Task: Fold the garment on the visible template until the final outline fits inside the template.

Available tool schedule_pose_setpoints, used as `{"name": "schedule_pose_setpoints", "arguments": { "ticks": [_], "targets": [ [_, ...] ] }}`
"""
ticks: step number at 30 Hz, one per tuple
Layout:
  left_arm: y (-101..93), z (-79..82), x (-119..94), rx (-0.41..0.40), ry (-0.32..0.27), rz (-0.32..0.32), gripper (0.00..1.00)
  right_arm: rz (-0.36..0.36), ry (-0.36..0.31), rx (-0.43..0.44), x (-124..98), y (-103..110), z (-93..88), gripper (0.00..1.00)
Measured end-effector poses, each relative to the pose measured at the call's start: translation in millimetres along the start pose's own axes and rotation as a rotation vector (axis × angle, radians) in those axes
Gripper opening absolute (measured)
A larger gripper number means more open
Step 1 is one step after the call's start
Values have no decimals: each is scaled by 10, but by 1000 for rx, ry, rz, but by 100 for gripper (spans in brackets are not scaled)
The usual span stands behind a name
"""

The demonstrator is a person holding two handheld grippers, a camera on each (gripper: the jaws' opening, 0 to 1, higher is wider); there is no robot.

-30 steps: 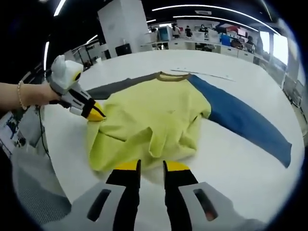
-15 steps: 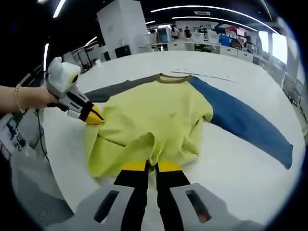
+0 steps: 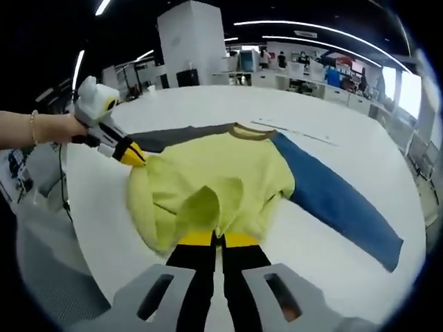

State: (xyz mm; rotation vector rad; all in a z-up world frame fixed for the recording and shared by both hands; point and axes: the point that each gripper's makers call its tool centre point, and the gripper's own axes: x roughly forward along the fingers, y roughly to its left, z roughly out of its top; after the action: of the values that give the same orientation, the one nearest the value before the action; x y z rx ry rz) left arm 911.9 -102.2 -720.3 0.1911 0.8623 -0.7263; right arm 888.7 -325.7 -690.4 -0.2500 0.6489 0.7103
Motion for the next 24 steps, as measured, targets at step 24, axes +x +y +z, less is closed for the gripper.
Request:
{"name": "schedule_pose_setpoints", "arguments": {
  "ticks": [24],
  "targets": [
    [-56, 604, -1260, -100, -447, -36, 0, -63, -50, -216, -595, -477, 410, 3]
  ]
}}
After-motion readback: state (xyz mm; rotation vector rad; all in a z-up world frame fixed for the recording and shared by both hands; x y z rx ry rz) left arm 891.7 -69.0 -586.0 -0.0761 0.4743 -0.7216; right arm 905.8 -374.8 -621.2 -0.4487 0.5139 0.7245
